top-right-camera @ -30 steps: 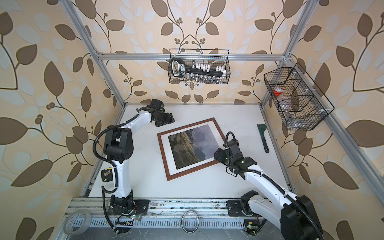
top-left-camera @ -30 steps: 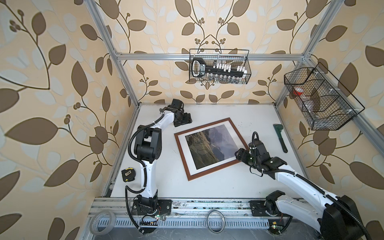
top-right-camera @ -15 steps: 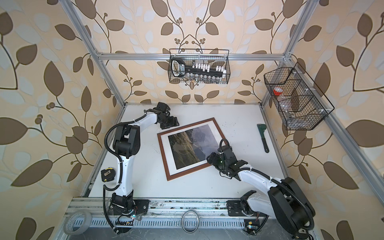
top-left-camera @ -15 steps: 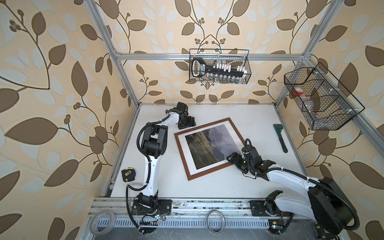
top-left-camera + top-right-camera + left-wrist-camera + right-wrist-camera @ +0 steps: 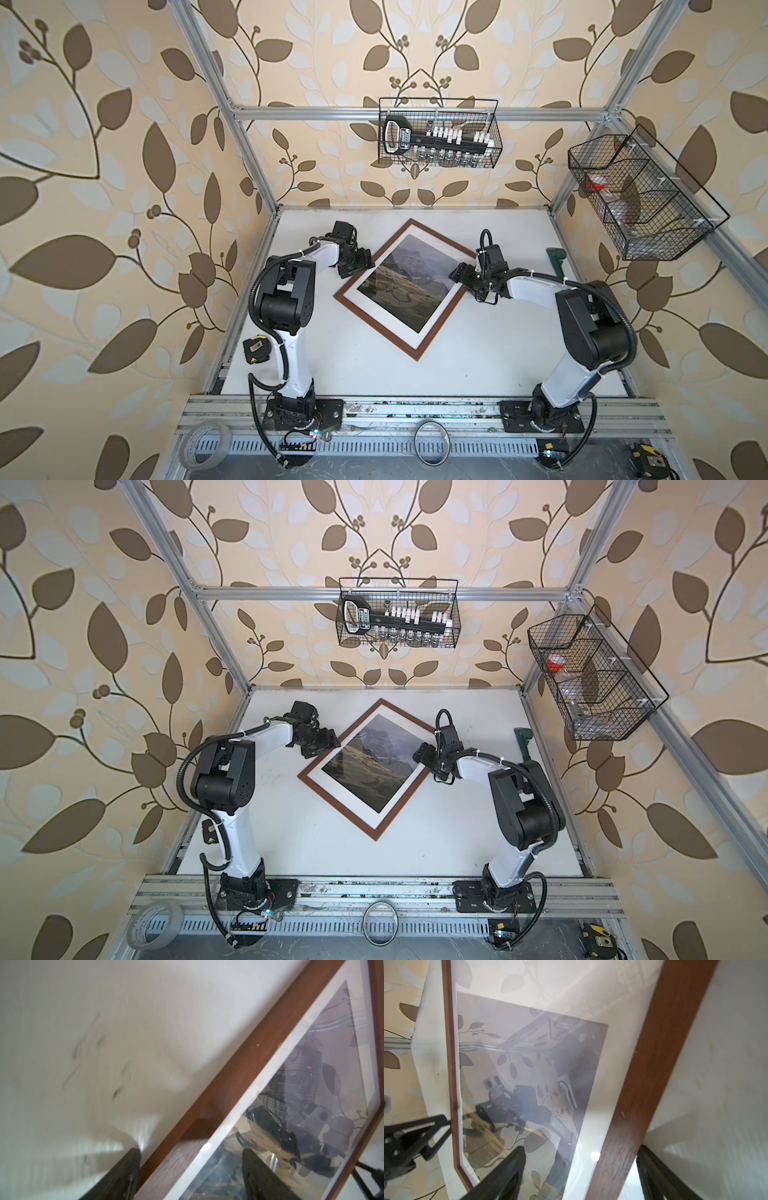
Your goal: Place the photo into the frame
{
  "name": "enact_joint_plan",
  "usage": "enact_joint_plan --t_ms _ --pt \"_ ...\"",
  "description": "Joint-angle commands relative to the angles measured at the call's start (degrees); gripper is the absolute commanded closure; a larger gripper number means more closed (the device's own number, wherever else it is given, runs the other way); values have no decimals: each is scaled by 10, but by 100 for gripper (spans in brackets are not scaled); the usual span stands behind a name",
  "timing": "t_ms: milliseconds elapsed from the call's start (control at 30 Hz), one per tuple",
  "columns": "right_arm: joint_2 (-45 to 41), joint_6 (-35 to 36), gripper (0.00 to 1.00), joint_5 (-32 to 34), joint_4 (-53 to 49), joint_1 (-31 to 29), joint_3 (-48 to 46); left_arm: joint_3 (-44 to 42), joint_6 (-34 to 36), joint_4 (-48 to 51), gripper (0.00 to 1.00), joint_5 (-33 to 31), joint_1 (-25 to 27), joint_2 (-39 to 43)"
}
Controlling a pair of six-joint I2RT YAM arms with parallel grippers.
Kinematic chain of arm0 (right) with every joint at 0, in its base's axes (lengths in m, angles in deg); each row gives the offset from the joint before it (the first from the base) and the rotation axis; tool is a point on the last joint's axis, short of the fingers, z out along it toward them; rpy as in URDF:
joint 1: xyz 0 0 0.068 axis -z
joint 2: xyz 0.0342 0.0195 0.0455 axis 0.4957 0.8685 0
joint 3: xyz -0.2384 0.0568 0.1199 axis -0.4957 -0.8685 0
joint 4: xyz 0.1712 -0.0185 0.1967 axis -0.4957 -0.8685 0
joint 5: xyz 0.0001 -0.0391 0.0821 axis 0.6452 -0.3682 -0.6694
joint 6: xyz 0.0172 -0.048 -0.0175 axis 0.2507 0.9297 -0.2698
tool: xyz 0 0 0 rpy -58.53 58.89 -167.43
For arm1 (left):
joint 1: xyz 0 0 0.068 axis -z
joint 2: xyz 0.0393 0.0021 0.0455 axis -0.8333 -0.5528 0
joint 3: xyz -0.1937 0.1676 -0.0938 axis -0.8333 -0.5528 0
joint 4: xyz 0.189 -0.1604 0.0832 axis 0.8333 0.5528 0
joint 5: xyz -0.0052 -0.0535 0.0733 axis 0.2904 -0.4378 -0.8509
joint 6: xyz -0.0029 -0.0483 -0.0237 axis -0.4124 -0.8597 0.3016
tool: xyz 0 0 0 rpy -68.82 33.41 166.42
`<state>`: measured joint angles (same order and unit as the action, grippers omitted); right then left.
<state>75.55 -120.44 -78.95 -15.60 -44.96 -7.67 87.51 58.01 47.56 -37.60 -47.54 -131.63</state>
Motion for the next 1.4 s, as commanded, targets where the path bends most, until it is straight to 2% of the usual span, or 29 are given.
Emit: enact_joint_plan --t_ms 0,167,300,467,700,867,1000,1133,1233,1300,1367 --pt "67 49 16 -37 -40 -5 63 -93 -94 6 23 37 16 51" --pt "123 77 16 -32 -65 -6 131 -217 -196 -85 23 46 57 120" --pt "143 97 17 -23 -82 -3 167 -244 -225 -110 23 34 104 144" --pt "141 115 17 -16 -103 19 185 -248 -220 -96 23 13 113 168" --pt "77 113 16 -7 -112 33 147 -207 -136 17 20 -105 95 226" --pt "-37 130 15 65 -120 40 56 -207 -115 54 17 -249 89 350" --pt "-162 154 15 148 -83 16 -55 -302 -106 -28 14 -365 94 494" --pt "-288 216 14 268 32 -8 -176 -403 -88 -128 7 -483 103 614" --pt "-362 280 11 341 150 -19 -254 -416 -71 -155 6 -593 103 623" --pt "-398 317 11 392 237 -17 -306 -404 -48 -159 5 -697 103 599" --pt "-427 332 10 437 262 6 -332 -418 28 -226 5 -775 103 579"
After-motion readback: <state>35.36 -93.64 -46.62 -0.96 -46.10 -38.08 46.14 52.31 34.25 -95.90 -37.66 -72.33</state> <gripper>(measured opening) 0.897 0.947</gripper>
